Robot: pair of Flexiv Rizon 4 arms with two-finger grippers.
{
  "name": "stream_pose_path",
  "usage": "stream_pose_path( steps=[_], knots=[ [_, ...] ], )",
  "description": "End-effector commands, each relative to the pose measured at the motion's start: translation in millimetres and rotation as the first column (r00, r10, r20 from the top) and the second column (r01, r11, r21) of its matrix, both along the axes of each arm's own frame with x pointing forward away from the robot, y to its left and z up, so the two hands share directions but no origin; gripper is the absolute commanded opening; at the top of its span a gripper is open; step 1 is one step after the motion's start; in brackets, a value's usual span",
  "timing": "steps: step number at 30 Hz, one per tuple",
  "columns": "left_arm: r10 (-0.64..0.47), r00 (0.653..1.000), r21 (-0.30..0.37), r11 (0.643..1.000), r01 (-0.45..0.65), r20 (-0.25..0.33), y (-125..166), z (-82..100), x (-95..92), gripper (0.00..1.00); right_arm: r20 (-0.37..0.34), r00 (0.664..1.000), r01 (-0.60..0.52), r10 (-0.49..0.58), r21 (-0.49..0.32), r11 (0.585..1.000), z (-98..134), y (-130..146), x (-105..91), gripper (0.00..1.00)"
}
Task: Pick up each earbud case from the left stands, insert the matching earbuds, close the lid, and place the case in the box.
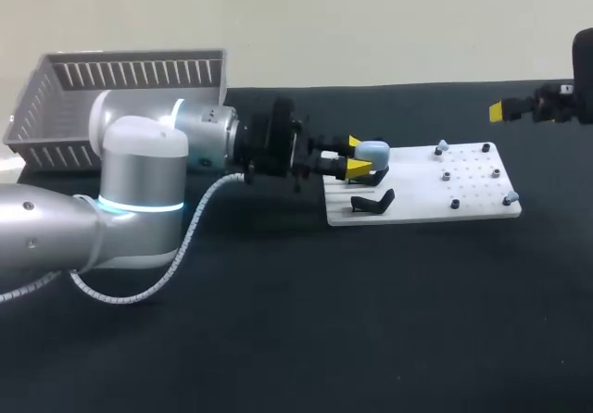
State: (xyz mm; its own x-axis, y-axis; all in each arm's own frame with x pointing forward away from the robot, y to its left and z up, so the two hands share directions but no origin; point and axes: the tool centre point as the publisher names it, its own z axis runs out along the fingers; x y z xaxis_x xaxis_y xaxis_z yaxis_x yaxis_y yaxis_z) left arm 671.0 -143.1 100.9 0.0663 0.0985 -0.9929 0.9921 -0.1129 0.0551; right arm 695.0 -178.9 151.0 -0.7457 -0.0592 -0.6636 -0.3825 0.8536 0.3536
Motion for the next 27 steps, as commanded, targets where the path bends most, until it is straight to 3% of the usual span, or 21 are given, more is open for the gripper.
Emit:
stream_pose_path(
  steps=[1,6,13,27],
  knots=[
    [0.001,1.0,-0.004,1.0,-0.001,0.003,0,-1.1,0.1,0.0,0.049,0.999,-0.003,0.004,-0.031,1.0,12,6,-35.7,1.0],
    [0.001,1.0,-0.004,1.0,-0.001,0.003,0,-1.1,0.1,0.0,0.092,0.996,0.006,0.002,-0.084,0.996,22,24,-63.9,1.0],
    [0.001,1.0,-0.004,1.0,-0.001,0.003,0,-1.1,0.1,0.0,0.085,0.996,0.019,-0.007,-0.146,0.989,27,65,-88.8,1.0],
    [0.001,1.0,-0.004,1.0,-0.001,0.003,0,-1.1,0.1,0.0,0.029,0.999,-0.01,0.017,-0.225,0.974,9,118,-86.2,1.0]
  ],
)
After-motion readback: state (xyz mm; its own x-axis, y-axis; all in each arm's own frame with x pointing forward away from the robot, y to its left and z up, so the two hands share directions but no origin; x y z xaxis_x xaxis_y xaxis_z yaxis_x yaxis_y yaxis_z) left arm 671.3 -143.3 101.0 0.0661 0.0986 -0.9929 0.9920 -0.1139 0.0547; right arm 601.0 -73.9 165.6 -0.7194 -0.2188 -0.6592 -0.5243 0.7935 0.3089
